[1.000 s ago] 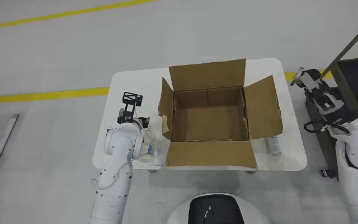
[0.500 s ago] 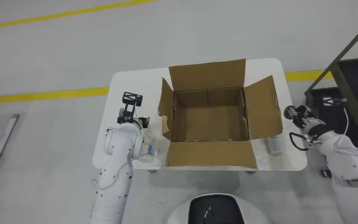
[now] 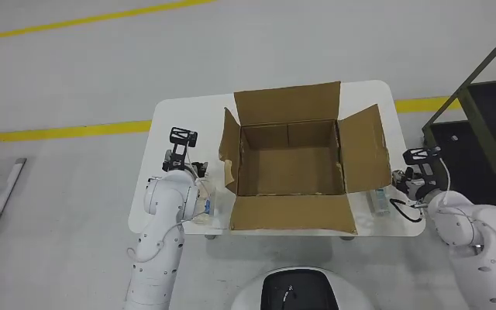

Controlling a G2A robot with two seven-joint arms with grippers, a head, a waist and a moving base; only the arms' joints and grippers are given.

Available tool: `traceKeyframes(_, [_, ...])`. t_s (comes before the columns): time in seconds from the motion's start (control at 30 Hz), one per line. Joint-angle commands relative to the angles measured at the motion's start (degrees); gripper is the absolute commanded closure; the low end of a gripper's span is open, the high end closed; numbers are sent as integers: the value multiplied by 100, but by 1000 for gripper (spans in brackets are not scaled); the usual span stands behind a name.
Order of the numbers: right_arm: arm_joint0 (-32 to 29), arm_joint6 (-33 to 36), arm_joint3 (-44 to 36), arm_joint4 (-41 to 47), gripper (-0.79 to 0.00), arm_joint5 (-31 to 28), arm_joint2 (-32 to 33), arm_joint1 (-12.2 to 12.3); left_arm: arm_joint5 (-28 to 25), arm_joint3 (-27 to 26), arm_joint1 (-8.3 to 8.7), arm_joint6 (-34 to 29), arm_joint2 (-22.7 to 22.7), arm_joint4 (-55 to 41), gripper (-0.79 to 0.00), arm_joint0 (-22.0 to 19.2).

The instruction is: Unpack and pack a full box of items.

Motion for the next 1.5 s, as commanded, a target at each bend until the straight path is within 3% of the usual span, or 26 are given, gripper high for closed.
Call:
traceKeyframes(0.0, [-8, 71, 7, -58, 0, -6, -14, 13, 0, 0, 0, 0, 0, 0, -785, 0])
traceKeyframes(0.5, [152, 158, 460, 24, 0, -98, -175, 67, 0, 0, 0, 0, 0, 0, -785, 0])
traceKeyframes(0.6, [184, 148, 543, 42, -126, -117, -207, 77, 0, 0, 0, 0, 0, 0, -785, 0])
traceKeyframes(0.83, [237, 117, 668, 104, -212, -98, -250, 98, 0, 0, 0, 0, 0, 0, -785, 0])
traceKeyframes(1.03, [257, 85, 705, 241, -385, -108, -266, 115, 0, 0, 0, 0, 0, 0, -785, 0])
traceKeyframes(1.1, [254, 65, 642, 314, -394, -104, -248, 121, 0, 0, 0, 0, 0, 0, -785, 0])
traceKeyframes(1.17, [220, -3, 536, 439, -456, -101, -191, 127, 0, 0, 0, 0, 0, 0, -785, 0])
traceKeyframes(1.27, [124, -325, 255, 608, -453, -202, -64, 141, 0, 0, 0, 0, 0, 0, -785, 0])
traceKeyframes(1.33, [65, -770, 74, 758, -329, -189, 45, 139, 0, 0, 0, 0, 0, 0, -785, 0])
traceKeyframes(1.37, [-2, -990, 28, 767, 0, -234, 72, 139, 0, 0, 0, 0, 0, 0, -785, 0])
traceKeyframes(1.47, [-83, -1729, -168, 779, 0, -360, 111, 136, 0, 0, 0, 0, 0, 0, -785, 0])
